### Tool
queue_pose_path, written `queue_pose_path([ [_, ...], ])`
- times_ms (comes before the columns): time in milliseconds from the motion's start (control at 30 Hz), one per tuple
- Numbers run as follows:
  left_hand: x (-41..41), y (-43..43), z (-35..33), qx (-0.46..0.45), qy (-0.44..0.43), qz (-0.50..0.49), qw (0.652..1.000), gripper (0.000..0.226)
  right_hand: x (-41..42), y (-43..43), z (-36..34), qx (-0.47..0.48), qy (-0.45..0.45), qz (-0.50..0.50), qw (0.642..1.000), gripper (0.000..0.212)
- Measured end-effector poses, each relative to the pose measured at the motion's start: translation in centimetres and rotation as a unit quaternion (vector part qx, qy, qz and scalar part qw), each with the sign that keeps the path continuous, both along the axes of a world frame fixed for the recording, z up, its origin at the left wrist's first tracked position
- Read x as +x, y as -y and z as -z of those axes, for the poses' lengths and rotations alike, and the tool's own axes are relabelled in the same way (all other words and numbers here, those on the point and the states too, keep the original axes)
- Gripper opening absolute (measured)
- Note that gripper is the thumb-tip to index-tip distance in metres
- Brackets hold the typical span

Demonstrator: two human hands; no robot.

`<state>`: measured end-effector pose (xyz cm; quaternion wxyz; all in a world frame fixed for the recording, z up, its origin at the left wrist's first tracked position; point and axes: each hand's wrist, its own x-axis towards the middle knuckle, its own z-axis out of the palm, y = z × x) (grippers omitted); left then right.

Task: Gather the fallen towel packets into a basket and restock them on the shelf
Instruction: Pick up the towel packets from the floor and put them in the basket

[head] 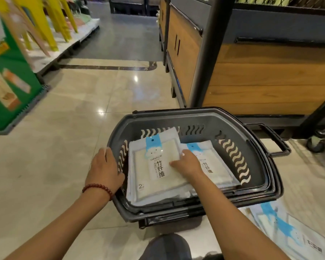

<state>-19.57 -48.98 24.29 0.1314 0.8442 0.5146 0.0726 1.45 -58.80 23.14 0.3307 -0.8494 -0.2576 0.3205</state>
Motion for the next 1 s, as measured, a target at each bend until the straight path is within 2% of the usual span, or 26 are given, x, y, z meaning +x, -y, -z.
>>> queue_pose_path([
  [100,0.3,0.9,0.5,-0.105,0.038,-0.063,0.992,0.071,-1.5,-0.3,2.8,-0.177,0.036,-0.084,0.98,0.058],
  [167,0.6,0.9,0.8,-0.098,0.037,-0.077,0.992,0.076,-1.7,-0.3,3.7,-0.204,0.006,-0.087,0.975,0.061],
  [433,0.7,0.8,1.9,-0.059,0.036,-0.107,0.992,0.075,-1.2,-1.0,3.7,-0.185,-0.001,-0.117,0.976,0.069],
  [533,0.6,0.9,2.0,-0.067,0.047,-0.112,0.99,0.075,-1.6,-0.9,3.4,-0.193,-0.001,-0.13,0.973,0.059],
  [667,0.1,1.0,0.8,-0.11,0.045,-0.099,0.988,0.079,-2.4,0.2,1.4,-0.174,0.079,-0.122,0.974,0.04],
  [733,-0.3,1.3,-0.3,-0.099,0.026,-0.085,0.991,0.074,-2.3,1.4,-0.6,-0.135,0.138,-0.102,0.976,0.037],
  [833,0.3,3.0,-2.6,-0.095,0.111,-0.033,0.989,0.059,-1.6,4.8,-4.5,-0.06,0.178,-0.071,0.98,0.039],
  [900,1.5,5.4,-4.1,-0.111,0.165,0.037,0.979,0.06,-1.0,8.1,-6.9,-0.015,0.178,-0.03,0.983,0.037],
  [1000,4.0,9.7,-6.0,-0.129,0.225,0.145,0.955,0.058,0.6,14.2,-9.5,-0.01,0.182,0.038,0.983,0.026],
])
